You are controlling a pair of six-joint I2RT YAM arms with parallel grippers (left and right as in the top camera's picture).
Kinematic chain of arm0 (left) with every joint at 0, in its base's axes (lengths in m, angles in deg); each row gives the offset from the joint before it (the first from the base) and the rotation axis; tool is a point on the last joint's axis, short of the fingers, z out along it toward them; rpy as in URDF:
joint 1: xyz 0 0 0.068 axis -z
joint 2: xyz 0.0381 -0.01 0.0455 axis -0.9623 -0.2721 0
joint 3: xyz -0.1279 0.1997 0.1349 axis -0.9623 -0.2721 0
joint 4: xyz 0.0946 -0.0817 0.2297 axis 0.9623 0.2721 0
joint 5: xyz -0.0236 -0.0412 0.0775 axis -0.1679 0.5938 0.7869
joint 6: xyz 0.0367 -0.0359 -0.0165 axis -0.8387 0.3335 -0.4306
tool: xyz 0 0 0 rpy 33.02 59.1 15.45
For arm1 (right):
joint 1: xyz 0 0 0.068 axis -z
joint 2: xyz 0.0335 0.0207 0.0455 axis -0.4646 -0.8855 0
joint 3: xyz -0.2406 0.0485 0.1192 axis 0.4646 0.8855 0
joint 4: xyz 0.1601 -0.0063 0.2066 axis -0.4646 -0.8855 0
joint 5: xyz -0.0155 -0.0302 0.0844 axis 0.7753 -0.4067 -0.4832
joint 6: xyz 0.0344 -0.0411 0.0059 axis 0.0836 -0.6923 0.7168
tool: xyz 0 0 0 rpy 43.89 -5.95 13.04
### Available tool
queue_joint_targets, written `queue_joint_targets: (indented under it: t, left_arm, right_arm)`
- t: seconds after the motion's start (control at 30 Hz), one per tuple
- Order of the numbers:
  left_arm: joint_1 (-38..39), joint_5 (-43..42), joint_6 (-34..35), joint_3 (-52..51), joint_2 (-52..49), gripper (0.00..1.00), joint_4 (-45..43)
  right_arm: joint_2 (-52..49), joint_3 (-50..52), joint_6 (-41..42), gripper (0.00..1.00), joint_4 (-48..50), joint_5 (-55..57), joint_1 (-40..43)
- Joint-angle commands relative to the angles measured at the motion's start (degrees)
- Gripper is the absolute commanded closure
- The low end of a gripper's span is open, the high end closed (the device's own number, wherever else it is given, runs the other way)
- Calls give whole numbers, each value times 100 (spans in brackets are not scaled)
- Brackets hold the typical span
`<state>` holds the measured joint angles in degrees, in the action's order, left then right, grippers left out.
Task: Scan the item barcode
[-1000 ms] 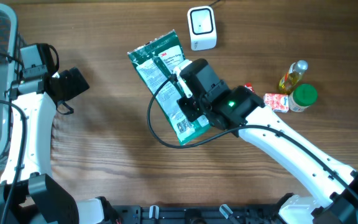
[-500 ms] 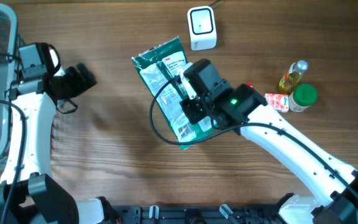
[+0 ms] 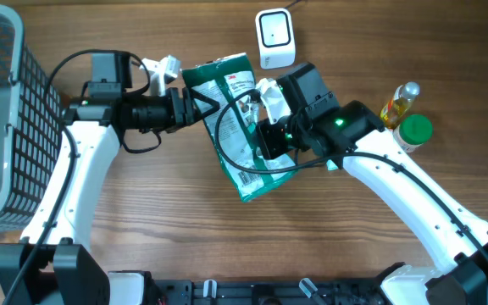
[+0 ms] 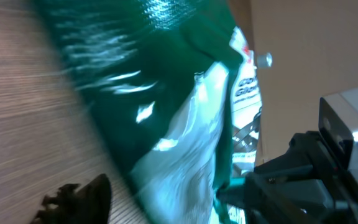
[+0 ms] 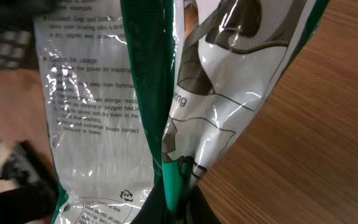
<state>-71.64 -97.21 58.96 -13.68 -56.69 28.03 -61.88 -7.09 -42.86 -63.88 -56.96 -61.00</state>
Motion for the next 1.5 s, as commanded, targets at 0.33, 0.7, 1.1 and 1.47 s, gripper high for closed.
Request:
queue_joint_targets:
  t: [0.33,0.7,1.1,1.47]
  left_arm:
    - [267,-17,-70,52,42,96,-212]
    - [-483,-3274,-304,52,42,96,-437]
    - [-520,-3888,-157,52,42,96,-756]
    - [-544,-3888,-155,52,42,96,-866]
  right_arm:
    - [4,-52,13,35,254,-1172,92]
    - [4,-48,-1268,20,-87,-3624,1788]
    - [-37,-20,-2761,29,-579,-5705,1534]
    - [-37,39,-2564,41,-629,-4892,911]
